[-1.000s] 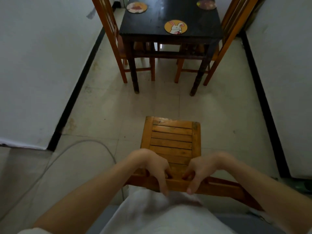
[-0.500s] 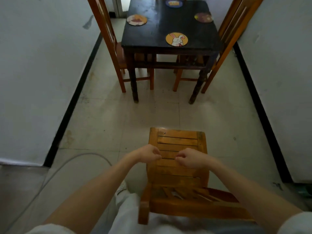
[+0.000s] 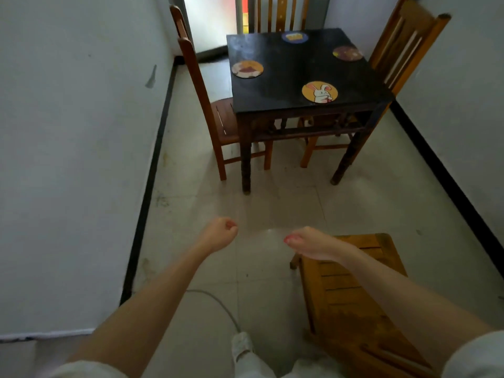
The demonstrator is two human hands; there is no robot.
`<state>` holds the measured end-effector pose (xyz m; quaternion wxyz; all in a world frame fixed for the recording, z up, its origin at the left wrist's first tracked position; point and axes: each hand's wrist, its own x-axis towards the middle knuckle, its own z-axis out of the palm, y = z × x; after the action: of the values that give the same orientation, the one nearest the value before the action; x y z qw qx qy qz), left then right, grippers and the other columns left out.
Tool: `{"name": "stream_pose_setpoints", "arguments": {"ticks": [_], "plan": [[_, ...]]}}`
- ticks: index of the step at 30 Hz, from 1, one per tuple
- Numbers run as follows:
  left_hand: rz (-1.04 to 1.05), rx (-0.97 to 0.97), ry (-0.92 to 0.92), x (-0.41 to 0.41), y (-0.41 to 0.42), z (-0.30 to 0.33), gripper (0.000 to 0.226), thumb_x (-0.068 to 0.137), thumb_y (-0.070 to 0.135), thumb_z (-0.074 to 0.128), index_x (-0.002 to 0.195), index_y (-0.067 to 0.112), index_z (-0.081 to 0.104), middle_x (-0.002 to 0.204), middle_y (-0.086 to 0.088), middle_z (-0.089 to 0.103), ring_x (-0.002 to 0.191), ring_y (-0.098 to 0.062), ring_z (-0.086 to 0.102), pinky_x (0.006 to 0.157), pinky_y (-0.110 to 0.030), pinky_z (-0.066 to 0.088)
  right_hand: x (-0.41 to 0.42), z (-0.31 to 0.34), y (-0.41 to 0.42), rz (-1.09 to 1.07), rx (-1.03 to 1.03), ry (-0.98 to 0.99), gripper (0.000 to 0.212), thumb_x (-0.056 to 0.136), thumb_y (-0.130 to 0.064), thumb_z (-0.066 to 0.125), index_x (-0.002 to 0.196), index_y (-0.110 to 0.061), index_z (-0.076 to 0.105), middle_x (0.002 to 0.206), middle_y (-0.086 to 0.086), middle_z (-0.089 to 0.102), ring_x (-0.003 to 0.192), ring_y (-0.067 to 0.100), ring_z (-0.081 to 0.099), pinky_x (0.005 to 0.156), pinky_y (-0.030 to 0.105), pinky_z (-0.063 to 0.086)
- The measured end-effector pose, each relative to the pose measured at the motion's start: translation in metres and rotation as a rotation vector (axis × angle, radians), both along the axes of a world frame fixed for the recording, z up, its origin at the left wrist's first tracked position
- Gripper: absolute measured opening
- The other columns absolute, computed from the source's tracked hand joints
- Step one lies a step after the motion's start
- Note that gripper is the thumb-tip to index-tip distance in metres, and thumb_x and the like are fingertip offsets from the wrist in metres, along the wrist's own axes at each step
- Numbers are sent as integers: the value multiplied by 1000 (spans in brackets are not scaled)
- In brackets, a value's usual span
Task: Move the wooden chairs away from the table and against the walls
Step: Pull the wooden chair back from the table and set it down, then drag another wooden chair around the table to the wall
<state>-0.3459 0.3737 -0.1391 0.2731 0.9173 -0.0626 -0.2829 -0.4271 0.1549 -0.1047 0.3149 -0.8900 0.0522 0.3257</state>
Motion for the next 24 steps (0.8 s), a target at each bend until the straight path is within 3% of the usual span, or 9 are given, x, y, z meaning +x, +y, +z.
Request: {"name": "stream_pose_setpoints", "arguments": {"ticks": [3, 6, 9, 12, 18, 24], "plan": [[1, 3, -68, 39, 4, 18, 32, 93, 25, 50, 119, 10, 61, 120, -9, 64, 107, -20, 58, 81, -25, 38, 35, 9, 26, -84, 35, -104, 36, 100, -24, 41, 127, -8, 55, 125, 11, 60, 111, 22, 57, 85, 26, 45], [7, -65, -144, 64, -2, 34, 28, 94, 24, 49, 116, 11, 61, 114, -7, 65, 91, -11, 54, 75, -21, 39, 66, 10, 37, -188, 76, -175, 32, 99, -24, 43, 125, -10, 57, 121, 9, 61, 99, 14, 56, 73, 20, 41], [-11, -97, -184, 79, 3, 44, 25, 94, 24, 50, 114, 14, 61, 110, -5, 65, 85, -6, 51, 68, -18, 37, 93, 4, 42, -281, 93, -234, 27, 98, -21, 45, 117, -9, 61, 114, 8, 64, 85, 8, 55, 64, 15, 40], [-16, -102, -204, 98, 18, 56, 27, 95, 23, 49, 117, 13, 59, 115, -6, 63, 90, -7, 51, 75, -22, 39, 122, -2, 49, -365, 93, -282, 19, 97, -18, 46, 103, -12, 64, 101, 8, 66, 71, 0, 53, 58, 13, 38], [41, -95, -350, 199, 56, 100, 29, 95, 21, 47, 118, 8, 59, 118, -11, 63, 103, -20, 58, 87, -30, 45, 235, 13, 77, -380, 149, -403, 21, 97, -17, 46, 110, -13, 62, 98, -2, 60, 76, 1, 52, 57, 11, 36], [114, -118, -506, 333, 64, 134, 29, 96, 19, 46, 119, 7, 58, 118, -11, 63, 95, -12, 54, 82, -23, 42, 387, 43, 87, -347, 217, -516, 24, 98, -18, 45, 116, -12, 59, 98, -2, 58, 76, 5, 56, 57, 12, 40]]}}
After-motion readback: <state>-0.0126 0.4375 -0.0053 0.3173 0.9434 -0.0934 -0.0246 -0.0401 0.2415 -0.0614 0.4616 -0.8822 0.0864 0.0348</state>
